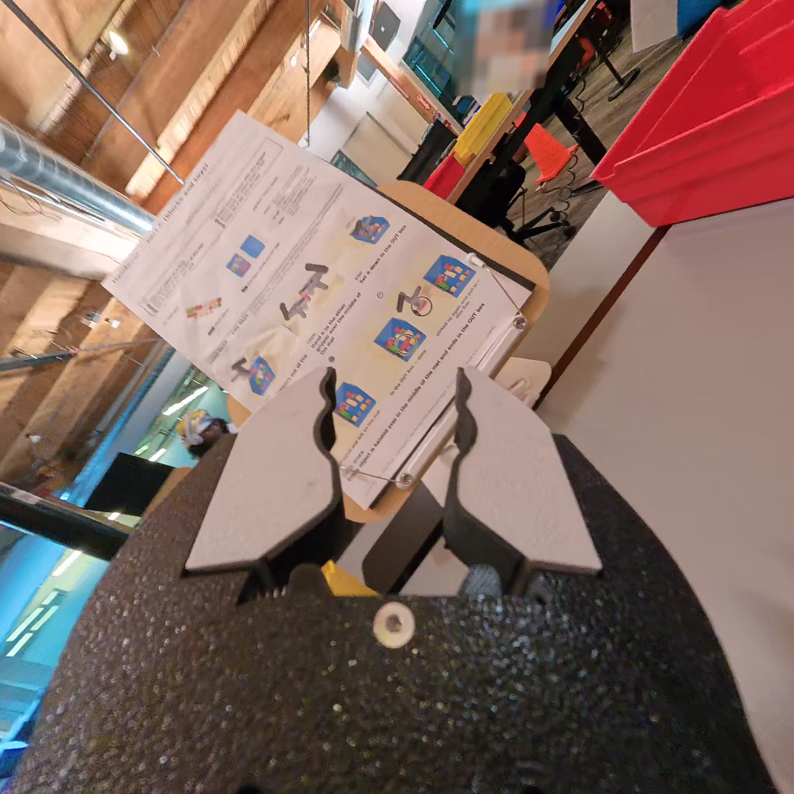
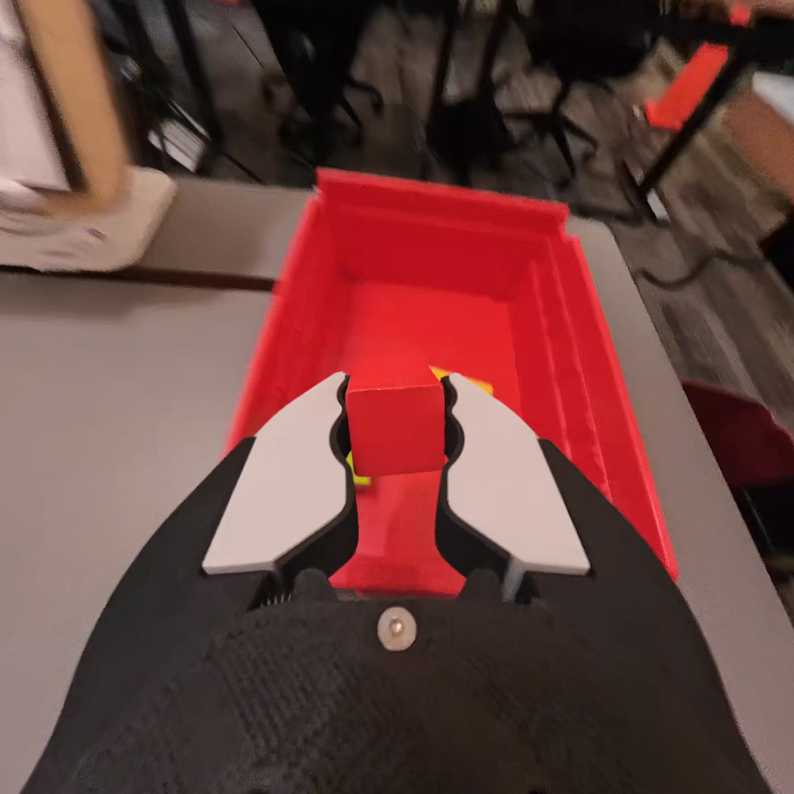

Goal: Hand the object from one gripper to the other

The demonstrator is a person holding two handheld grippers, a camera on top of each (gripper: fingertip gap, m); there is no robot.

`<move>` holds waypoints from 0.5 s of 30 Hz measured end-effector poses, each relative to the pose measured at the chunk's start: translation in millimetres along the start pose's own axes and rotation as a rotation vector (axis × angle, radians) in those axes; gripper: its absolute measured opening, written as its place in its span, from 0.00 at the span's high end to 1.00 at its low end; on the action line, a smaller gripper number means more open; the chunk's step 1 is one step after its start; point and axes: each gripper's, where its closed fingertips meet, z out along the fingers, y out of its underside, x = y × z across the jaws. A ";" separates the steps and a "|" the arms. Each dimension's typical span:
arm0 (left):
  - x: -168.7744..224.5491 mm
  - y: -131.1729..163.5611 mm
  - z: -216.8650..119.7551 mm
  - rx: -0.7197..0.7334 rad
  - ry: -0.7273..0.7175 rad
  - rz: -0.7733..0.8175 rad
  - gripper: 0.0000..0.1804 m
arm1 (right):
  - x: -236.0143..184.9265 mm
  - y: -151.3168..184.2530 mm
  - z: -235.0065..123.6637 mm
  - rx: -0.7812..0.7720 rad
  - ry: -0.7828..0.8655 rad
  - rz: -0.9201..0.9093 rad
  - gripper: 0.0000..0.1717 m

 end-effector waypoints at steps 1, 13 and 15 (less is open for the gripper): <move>1.9 2.8 1.4 -0.006 0.015 -0.026 0.71 | 9.5 15.5 5.8 -0.055 0.012 0.013 0.76; 22.0 18.1 10.0 -0.064 0.122 -0.145 0.71 | 7.7 63.6 30.7 -0.268 -0.007 -0.044 0.76; 20.4 18.5 9.5 -0.058 0.131 -0.191 0.71 | 11.5 60.8 30.2 -0.260 0.033 -0.065 0.70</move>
